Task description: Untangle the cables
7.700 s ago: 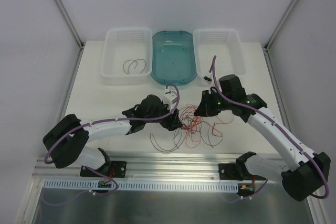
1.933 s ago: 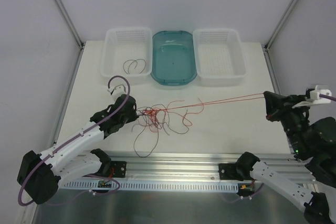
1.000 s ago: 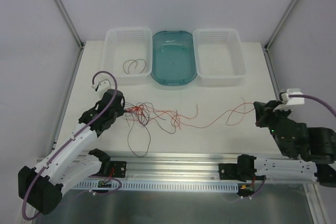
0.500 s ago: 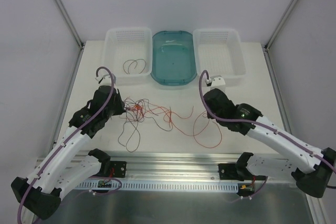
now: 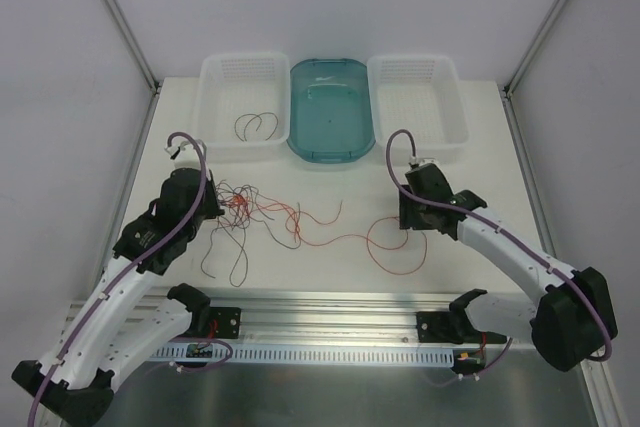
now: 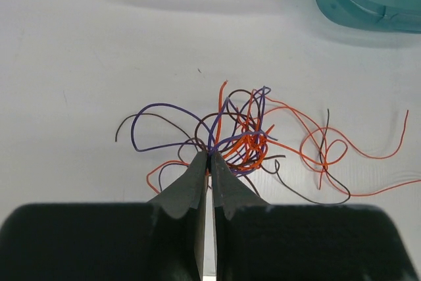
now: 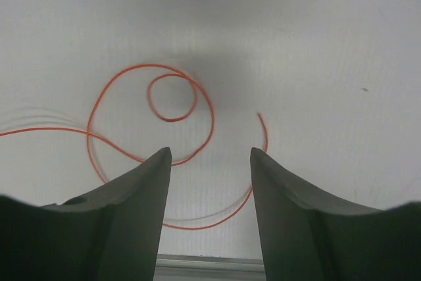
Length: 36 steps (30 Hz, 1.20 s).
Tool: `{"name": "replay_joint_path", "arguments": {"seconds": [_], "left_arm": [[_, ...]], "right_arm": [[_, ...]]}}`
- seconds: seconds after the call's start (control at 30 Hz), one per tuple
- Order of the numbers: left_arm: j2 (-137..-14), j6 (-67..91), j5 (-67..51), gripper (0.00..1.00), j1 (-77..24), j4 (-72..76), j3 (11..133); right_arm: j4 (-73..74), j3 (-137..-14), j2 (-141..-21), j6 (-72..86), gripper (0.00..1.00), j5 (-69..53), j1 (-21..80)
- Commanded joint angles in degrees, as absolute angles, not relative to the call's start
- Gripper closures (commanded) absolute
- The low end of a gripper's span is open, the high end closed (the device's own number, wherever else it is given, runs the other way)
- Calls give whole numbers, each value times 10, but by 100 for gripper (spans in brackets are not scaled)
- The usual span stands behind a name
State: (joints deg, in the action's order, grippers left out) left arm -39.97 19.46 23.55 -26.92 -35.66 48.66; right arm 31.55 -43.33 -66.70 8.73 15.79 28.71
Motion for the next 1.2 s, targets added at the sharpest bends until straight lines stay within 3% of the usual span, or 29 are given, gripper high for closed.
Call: {"name": "replay_joint_path", "arguments": {"seconds": [0.0,0.1,0.33,0.53,0.87,1.03,1.17], "left_arm": [[-409,166,242,100,-266,-352,490],[-414,162,228,100,-265,-349,483],[-396,156,218,100,-266,-337,464],[-391,156,206,100,-265,-334,460],[-393,157,191,100,-265,-330,456],[-396,157,189,100,-265,-330,454],[-394,158,193,100,-265,-330,452]], "right_arm": [[260,-480,-650,24,44,70,332],[237,-520,-671,-31,36,69,402],[120,-585,-757,-141,32,-67,502],[53,-678,-899,-199,26,-202,524],[47,-789,-1022,-251,24,-273,548],[34,-810,-1067,-248,28,-287,557],[32,-824,-1089,-244,44,-288,558]]}}
